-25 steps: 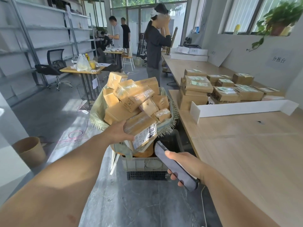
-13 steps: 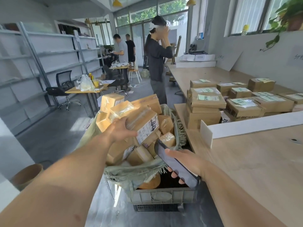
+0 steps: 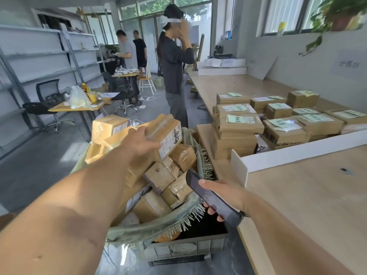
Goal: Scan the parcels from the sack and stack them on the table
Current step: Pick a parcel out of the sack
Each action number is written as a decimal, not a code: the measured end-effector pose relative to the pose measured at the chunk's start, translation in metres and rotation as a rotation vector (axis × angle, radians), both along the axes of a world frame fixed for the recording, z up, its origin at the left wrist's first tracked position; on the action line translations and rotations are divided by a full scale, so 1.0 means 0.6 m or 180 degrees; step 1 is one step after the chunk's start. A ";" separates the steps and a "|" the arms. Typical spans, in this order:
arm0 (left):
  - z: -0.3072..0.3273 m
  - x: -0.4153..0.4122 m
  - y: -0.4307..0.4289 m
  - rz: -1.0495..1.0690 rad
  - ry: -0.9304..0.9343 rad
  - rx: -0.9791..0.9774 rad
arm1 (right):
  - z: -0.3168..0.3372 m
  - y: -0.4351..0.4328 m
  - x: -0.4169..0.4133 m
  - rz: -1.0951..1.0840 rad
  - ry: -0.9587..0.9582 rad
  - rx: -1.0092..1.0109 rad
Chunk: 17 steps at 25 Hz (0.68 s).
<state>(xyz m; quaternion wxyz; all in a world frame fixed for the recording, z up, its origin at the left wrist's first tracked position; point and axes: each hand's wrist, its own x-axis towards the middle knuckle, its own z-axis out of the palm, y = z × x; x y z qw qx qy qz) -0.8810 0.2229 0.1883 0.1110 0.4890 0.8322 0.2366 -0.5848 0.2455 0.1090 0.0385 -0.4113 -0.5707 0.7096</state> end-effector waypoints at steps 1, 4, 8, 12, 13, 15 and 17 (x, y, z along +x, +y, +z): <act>0.007 -0.015 0.003 -0.0006 -0.0042 0.0017 | -0.001 0.007 -0.010 -0.0001 -0.0034 0.0003; 0.031 -0.055 -0.018 0.0044 -0.0018 0.0122 | 0.021 0.003 -0.053 0.0114 -0.0134 0.0543; 0.059 -0.144 -0.106 0.0514 0.0130 0.0180 | 0.059 -0.023 -0.150 0.0486 -0.0085 0.0683; 0.055 -0.243 -0.230 0.1271 0.0137 -0.0098 | 0.068 -0.068 -0.251 0.0848 -0.0092 0.0672; 0.048 -0.257 -0.253 0.1410 0.0095 -0.0162 | 0.068 -0.079 -0.267 0.0941 -0.0082 0.0670; 0.026 -0.281 -0.284 0.1535 0.0017 -0.0304 | 0.058 -0.091 -0.298 0.1042 -0.0002 0.0626; 0.002 -0.295 -0.295 0.1417 -0.0039 -0.0494 | 0.045 -0.099 -0.317 0.1104 0.0005 0.0605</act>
